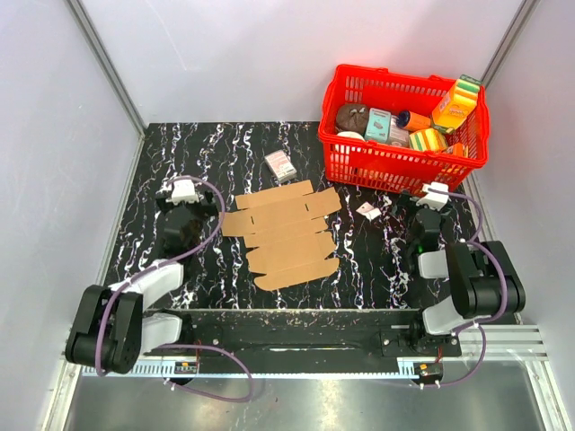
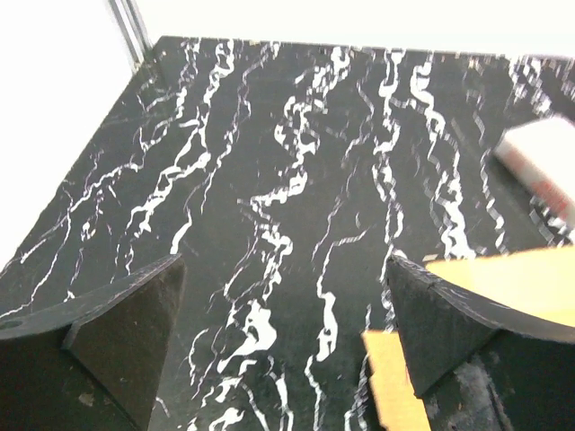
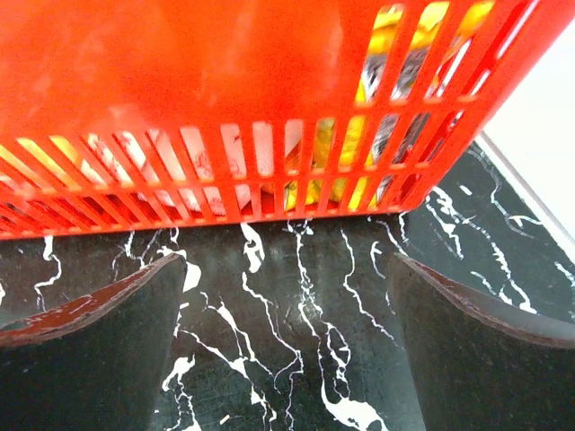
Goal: Fold the paper box
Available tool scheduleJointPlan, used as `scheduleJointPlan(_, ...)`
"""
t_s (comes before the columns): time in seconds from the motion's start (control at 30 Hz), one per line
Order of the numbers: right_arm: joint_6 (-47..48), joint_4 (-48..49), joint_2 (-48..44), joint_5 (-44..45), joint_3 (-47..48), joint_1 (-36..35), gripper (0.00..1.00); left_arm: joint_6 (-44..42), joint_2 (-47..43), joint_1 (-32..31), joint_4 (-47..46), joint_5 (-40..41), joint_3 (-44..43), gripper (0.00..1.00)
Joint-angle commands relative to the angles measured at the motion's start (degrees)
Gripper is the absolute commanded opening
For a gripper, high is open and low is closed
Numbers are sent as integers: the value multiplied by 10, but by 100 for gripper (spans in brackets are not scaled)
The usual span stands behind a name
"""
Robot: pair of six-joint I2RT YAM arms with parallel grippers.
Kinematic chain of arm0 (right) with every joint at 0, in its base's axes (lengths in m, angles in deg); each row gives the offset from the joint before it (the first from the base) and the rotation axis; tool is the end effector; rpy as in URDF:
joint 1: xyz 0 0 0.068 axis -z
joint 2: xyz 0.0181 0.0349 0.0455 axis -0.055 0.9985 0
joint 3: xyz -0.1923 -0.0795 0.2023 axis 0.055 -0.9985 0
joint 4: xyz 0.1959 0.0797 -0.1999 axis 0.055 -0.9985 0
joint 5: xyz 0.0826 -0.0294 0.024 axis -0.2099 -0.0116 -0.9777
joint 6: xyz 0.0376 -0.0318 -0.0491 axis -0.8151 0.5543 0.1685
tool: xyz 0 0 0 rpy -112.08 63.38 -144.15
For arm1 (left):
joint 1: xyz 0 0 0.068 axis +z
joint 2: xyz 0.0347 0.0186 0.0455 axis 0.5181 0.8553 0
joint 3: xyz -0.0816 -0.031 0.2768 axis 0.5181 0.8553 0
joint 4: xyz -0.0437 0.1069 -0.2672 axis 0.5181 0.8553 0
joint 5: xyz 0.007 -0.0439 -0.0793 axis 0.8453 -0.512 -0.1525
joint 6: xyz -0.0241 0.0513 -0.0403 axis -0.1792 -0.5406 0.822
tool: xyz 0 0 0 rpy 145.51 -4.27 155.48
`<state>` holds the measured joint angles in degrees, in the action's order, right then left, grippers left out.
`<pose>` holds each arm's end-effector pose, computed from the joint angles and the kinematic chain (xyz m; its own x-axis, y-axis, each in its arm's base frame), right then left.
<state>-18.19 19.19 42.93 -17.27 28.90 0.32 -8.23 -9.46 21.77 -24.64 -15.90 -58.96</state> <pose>0.2865 -0.0047 0.1375 -0.1183 0.0042 -0.9930 0.2853 0.9580 -0.0300 0.2624 -0.0261 0.1804 -0.0987 0.0199 -0.9949 -0.1441 0.9890 0.0341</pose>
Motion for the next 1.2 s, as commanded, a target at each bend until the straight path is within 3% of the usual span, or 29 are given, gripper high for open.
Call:
scheduleJointPlan(0.0, -23, -47, -84, 34, 9, 4, 100, 39, -55, -28, 159, 92, -64, 99)
scheduleJointPlan(0.17, -123, -359, -191, 65, 95, 3, 100, 84, -109, -77, 253, 166, -92, 99)
scheduleJointPlan(0.3, -128, -420, -247, 36, 98, 3, 100, 167, -136, -81, 424, 156, -151, 99)
scheduleJointPlan(0.53, -213, -598, -363, 27, 143, 2, 100, 252, -231, -81, 520, 129, -149, 99)
scheduleJointPlan(0.67, -233, -659, -375, -115, 171, 3, 100, 293, -279, -82, 558, 54, -140, 99)
scheduleJointPlan(0.8, -241, -682, -352, -194, 177, -19, 100, 318, -312, -90, 560, -35, -114, 99)
scheduleJointPlan(0.87, -236, -688, -334, -194, 180, -50, 100, 338, -331, -110, 558, -51, -95, 99)
scheduleJointPlan(1.0, -239, -695, -291, -158, 193, -186, 100, 360, -332, -175, 560, -23, -74, 99)
scheduleJointPlan(1.17, -281, -651, -230, -182, 169, -230, 100, 385, -287, -240, 545, -23, -73, 99)
